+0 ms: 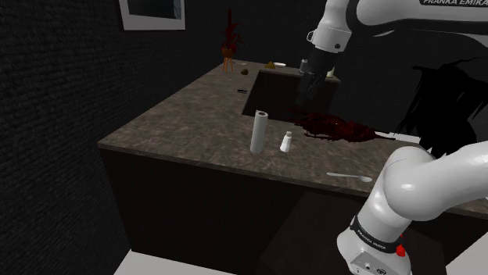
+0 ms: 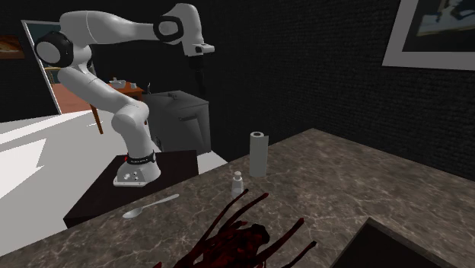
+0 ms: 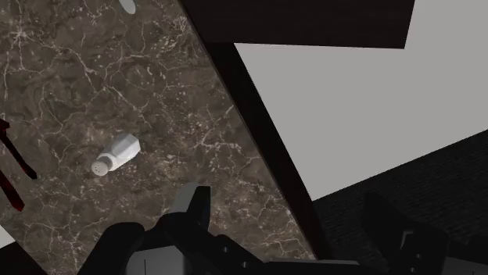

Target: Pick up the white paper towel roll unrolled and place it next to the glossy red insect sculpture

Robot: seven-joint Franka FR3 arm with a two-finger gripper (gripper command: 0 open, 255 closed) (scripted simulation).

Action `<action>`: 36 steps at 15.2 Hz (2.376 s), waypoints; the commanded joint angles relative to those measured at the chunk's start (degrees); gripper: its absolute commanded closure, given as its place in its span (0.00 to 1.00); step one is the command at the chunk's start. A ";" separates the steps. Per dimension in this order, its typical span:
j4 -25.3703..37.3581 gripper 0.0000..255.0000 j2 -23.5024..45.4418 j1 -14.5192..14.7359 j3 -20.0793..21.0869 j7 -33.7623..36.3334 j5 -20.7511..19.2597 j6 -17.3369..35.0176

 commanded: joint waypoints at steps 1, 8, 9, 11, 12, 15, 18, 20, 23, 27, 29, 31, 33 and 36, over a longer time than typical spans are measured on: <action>0.00 0.00 0.00 0.00 0.00 0.00 0.00 0.00; 2.52 0.00 13.37 -1.01 -3.90 -3.63 -2.23 10.14; 3.18 0.00 15.42 -1.11 -4.44 -4.14 -2.42 11.44; 4.72 0.00 19.60 -1.28 -5.50 -5.19 -2.67 13.89; 5.61 0.00 21.72 -1.35 -6.02 -5.72 -2.72 15.04; 8.68 0.00 28.20 -1.55 -7.50 -7.40 -2.62 18.16; 12.40 0.00 34.81 -1.78 -8.85 -9.20 -2.06 20.76; 15.22 0.00 39.27 -2.01 -9.62 -10.46 -1.44 22.18; 18.72 0.00 44.31 -2.40 -10.32 -11.92 -0.54 23.45; 17.11 0.00 45.67 -2.52 -10.45 -12.14 -0.26 26.39; 16.38 0.00 46.42 -2.57 -10.51 -12.26 -0.10 27.86; 15.82 0.00 47.03 -2.62 -10.55 -12.36 0.04 29.01; 15.83 0.00 47.04 -2.62 -10.55 -12.37 0.04 29.01; 15.83 0.00 47.04 -2.62 -10.55 -12.37 0.04 29.01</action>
